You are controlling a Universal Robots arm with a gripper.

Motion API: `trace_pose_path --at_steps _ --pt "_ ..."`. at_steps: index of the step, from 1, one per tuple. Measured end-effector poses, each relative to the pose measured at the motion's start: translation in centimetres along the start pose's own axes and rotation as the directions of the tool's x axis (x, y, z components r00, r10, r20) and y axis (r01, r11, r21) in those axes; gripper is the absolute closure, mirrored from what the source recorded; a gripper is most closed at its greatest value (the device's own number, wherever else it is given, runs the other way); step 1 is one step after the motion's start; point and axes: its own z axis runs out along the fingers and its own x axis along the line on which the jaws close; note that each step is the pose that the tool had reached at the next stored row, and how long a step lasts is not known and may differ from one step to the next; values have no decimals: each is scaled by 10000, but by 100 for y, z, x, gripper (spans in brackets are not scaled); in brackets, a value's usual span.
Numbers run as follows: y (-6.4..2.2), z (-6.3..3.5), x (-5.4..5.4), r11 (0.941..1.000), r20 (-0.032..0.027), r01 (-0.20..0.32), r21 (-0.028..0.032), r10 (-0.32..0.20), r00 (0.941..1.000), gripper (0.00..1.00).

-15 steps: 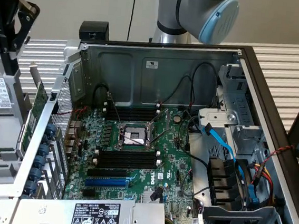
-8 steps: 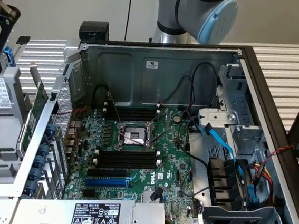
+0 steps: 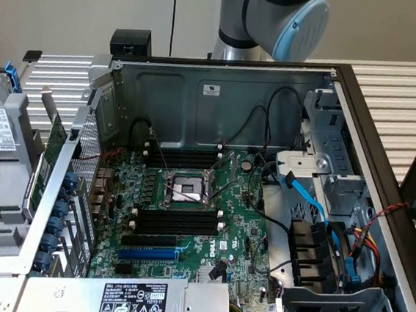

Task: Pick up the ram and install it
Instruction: 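Reach for the ram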

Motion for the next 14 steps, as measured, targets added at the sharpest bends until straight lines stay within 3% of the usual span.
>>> trace_pose_path --at_steps 8,14 --pt "-21 27 260 10000 104 3 -23 -3 9999 89" --pt "-29 27 320 10000 107 3 -47 -2 9999 89"
